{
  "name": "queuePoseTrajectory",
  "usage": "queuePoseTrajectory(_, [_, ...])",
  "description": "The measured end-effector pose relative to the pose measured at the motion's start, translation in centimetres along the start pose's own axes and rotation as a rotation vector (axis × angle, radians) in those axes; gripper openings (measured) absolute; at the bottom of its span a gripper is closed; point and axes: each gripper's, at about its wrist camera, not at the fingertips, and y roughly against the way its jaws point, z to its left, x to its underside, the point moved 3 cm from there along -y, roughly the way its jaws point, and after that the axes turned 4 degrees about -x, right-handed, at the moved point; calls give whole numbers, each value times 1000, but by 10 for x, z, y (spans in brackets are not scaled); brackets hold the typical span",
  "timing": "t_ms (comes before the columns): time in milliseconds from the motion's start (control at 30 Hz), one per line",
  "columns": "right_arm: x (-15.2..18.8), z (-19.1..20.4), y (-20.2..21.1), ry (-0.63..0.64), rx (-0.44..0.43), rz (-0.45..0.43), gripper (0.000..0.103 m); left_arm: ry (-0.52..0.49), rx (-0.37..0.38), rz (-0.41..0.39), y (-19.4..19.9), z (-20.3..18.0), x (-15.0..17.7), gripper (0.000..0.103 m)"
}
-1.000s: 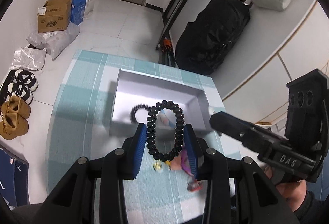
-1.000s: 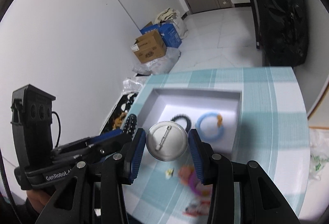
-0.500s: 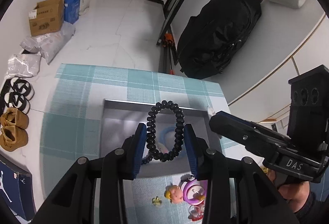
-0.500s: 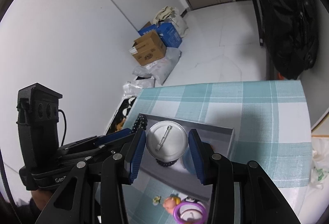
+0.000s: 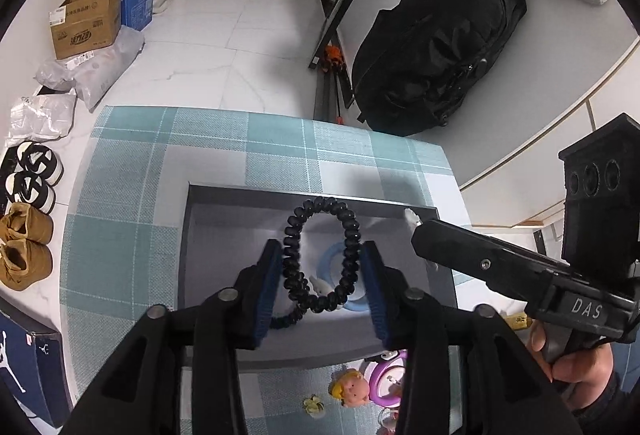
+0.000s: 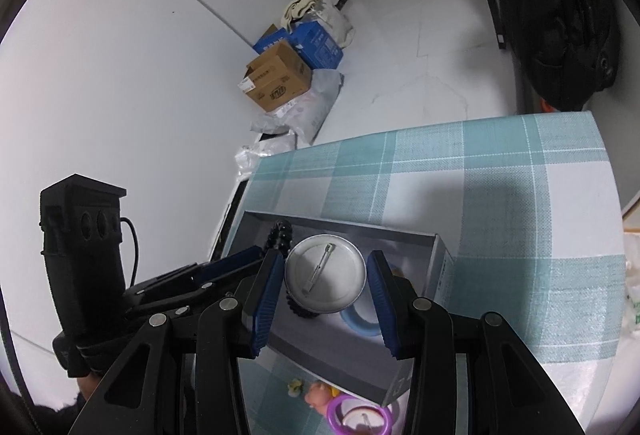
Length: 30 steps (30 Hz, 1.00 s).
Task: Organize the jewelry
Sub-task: 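Carry both items into the silver box and open both grippers, then withdraw both grippers from the box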
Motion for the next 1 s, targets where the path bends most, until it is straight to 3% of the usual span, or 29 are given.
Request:
queuePoseTrajectory(100, [-1,1,1,-5,-5,-13,45,-6,10,1,-1,-4,0,42])
queuePoseTrajectory(233, [-2,3,1,5,2,-19,49,-28,6,-21,3,-6,0,53])
queuePoseTrajectory(633, [5,2,21,30,36,-107,62,-53,-32,-75,15,-8,7,54])
queuePoseTrajectory(1000, [34,6,39,87,80,-132,72,-32,-49,-182,58,-4,35,54])
